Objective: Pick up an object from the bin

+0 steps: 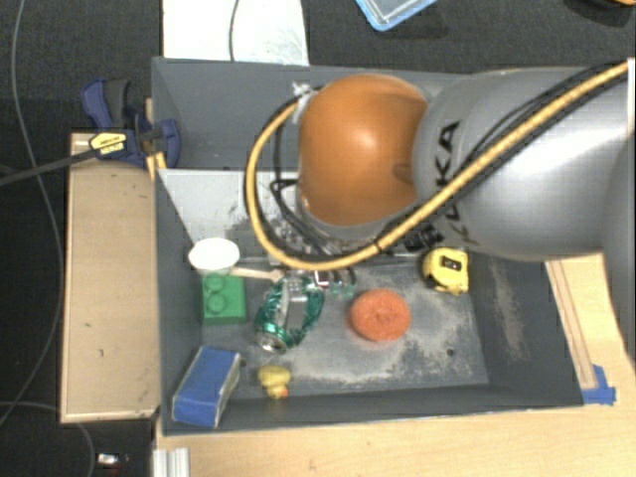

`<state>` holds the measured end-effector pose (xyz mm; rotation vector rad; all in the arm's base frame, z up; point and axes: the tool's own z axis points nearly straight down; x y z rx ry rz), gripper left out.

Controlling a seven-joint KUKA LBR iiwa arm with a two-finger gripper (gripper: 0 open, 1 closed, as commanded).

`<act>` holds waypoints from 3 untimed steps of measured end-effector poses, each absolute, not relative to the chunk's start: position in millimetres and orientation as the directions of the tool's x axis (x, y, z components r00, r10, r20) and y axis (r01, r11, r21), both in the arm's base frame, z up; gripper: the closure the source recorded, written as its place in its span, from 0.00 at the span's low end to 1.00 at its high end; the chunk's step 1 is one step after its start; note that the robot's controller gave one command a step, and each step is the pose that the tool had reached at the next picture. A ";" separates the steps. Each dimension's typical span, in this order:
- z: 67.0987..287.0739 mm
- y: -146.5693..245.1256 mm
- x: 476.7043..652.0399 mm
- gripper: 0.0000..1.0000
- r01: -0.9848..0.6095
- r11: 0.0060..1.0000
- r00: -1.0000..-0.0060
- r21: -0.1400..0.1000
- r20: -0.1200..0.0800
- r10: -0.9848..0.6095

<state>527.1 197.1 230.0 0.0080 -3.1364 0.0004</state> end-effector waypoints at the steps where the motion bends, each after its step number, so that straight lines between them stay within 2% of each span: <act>1: 234.8 195.8 528.8 0.00 0.001 1.000 -1.000 0.001 -0.003 0.001; 2: 212.7 165.8 508.0 0.00 -0.081 0.997 -0.997 0.001 -0.003 -0.081; 3: 184.7 142.2 545.7 0.00 -0.022 1.000 -1.000 0.004 -0.011 -0.022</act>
Offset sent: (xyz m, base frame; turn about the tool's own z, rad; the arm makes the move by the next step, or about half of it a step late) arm -0.0344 -0.0535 -0.0342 -0.1300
